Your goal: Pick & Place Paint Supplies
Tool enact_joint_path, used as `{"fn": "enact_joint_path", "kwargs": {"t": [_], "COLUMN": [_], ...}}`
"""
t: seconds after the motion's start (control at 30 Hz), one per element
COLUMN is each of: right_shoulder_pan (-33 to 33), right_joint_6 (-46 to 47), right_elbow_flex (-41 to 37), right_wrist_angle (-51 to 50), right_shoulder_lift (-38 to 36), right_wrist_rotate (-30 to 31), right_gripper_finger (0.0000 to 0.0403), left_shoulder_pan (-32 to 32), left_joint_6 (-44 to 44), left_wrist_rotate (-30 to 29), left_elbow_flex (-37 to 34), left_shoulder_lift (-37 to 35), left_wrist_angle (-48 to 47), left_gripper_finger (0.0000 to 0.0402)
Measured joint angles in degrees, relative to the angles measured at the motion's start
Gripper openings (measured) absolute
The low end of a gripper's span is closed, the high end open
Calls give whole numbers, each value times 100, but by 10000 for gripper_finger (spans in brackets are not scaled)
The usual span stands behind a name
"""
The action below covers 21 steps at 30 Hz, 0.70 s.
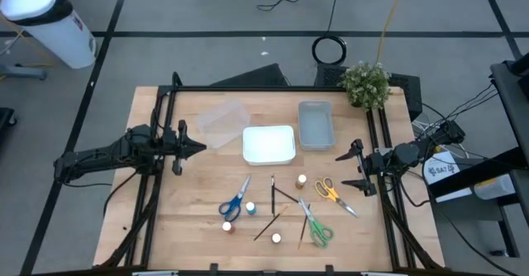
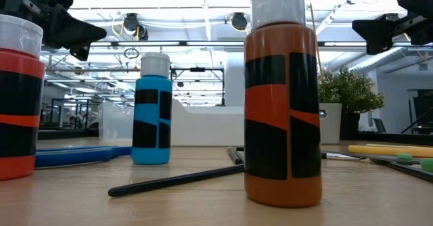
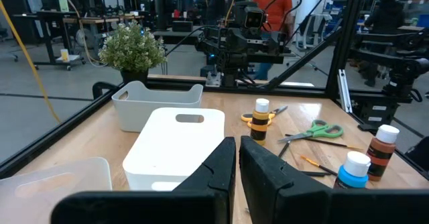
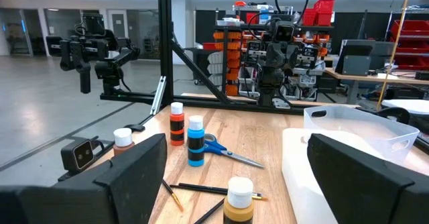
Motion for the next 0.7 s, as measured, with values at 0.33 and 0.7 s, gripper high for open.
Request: {"fn": "enact_joint_path", "kwargs": {"t": [0.33,0.7], "right_shoulder_pan": [0,0], "right_joint_6": [24,1798], "right_elbow_flex": [0,0], "right_wrist_angle": [64,479], "right_shoulder_lift": [0,-1], "right_wrist_rotate": [-1,-7], "right_gripper_finger": [345,345], "left_shoulder_pan": [0,0], "left_joint_6": [-1,-1], "left_wrist_rotate": [0,2], "left_elbow_flex": [0,0], "left_shoulder_lift": [0,0], "left_wrist_angle": [0,0], "left_gripper_finger": [31,31]}}
